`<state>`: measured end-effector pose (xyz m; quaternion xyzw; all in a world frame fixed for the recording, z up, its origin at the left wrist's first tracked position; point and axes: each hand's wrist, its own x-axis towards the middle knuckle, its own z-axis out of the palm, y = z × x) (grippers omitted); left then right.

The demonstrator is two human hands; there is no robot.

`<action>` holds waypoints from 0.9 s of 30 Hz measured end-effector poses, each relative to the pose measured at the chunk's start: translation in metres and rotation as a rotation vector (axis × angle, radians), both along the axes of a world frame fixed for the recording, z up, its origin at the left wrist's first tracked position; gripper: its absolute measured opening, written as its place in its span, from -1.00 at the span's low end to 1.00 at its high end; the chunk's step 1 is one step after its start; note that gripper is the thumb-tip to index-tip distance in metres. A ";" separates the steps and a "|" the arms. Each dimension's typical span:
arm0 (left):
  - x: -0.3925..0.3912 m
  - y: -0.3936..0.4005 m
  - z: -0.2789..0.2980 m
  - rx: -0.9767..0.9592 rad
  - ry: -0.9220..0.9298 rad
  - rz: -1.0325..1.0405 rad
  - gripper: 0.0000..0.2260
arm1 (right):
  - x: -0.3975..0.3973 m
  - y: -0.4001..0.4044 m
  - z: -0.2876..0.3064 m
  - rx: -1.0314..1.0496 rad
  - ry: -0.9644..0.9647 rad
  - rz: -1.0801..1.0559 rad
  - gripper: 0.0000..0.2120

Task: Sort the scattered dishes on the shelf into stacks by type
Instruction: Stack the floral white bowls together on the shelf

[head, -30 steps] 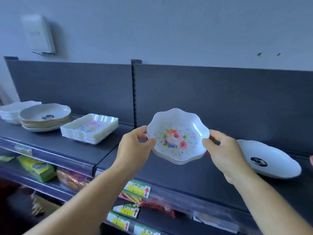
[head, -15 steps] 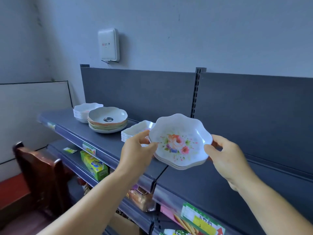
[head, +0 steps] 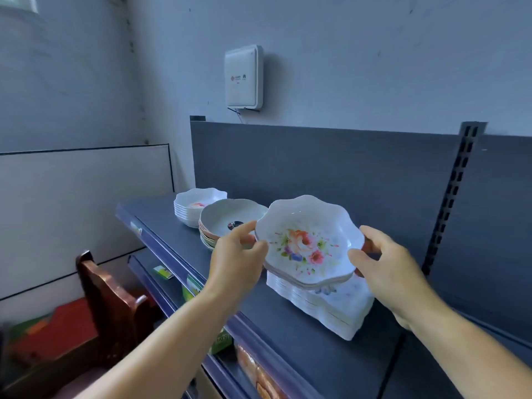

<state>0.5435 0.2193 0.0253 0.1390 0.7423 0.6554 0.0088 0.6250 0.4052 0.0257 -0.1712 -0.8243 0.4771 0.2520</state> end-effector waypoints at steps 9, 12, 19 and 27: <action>-0.127 -0.070 0.002 0.044 0.055 0.068 -0.67 | -0.132 -0.062 0.004 0.077 -0.020 0.049 -0.57; -0.175 -0.100 0.008 0.022 0.081 0.029 -0.62 | -0.179 -0.091 0.004 0.049 -0.013 0.026 -0.61; -0.289 -0.153 0.021 -0.016 0.083 0.009 -0.73 | -0.276 -0.155 0.012 0.011 -0.008 -0.035 -0.81; -0.401 -0.160 0.012 -0.212 0.090 -0.012 -0.75 | -0.359 -0.187 0.022 0.154 -0.156 -0.118 -0.85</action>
